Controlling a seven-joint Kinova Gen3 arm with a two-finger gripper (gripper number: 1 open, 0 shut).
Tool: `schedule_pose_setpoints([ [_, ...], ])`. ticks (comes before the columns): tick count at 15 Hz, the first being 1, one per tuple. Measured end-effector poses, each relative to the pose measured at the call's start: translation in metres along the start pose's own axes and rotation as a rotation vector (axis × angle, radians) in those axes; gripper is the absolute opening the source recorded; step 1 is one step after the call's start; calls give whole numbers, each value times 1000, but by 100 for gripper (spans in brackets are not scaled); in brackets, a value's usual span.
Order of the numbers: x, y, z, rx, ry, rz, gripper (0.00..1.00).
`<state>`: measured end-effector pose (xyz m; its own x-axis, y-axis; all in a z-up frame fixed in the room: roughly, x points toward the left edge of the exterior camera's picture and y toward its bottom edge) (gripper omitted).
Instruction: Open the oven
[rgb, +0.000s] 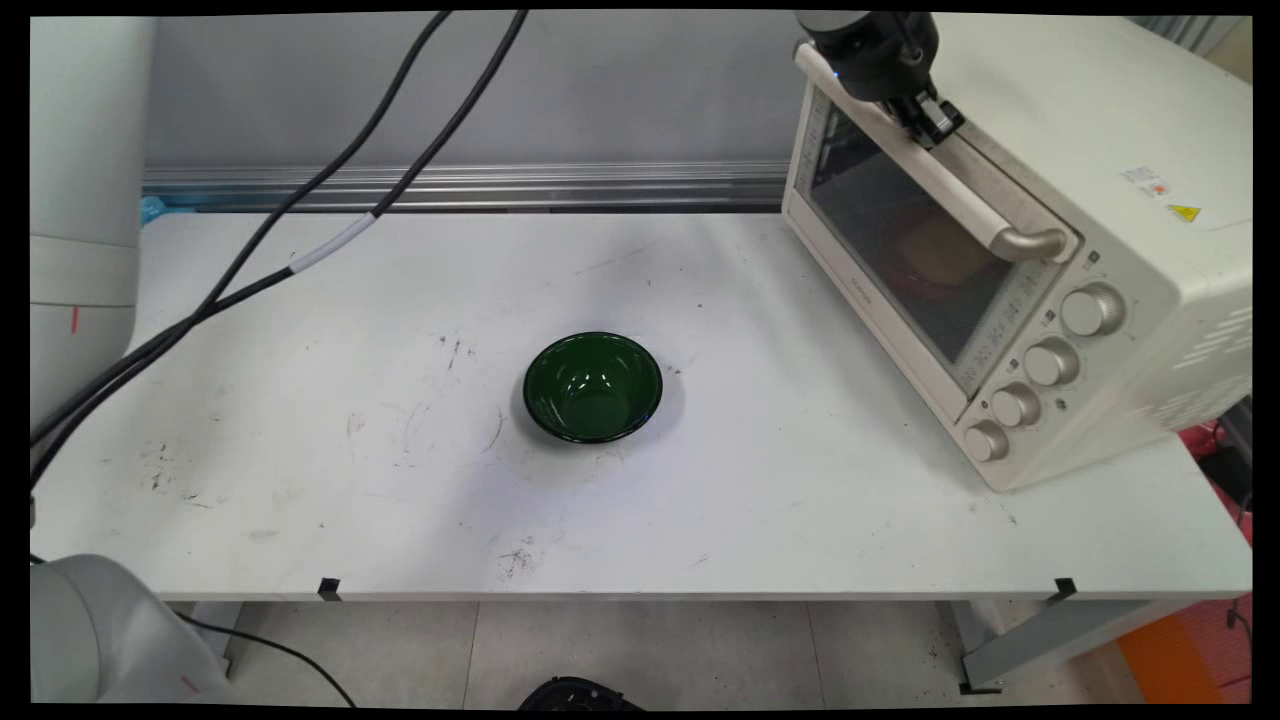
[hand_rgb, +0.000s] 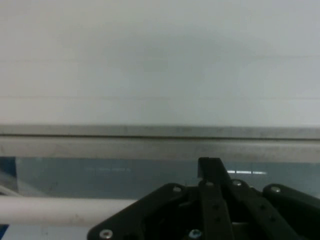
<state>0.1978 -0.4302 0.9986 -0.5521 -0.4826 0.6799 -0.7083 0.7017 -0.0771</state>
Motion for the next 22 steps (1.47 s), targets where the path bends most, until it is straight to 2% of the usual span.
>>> schedule_pose_setpoints([
  [5, -4, 0, 6, -3, -36, 0, 0],
  [17, -33, 7, -4, -11, -159, -23, 0],
  [22, -45, 7, -4, -15, -187, -23, 0],
])
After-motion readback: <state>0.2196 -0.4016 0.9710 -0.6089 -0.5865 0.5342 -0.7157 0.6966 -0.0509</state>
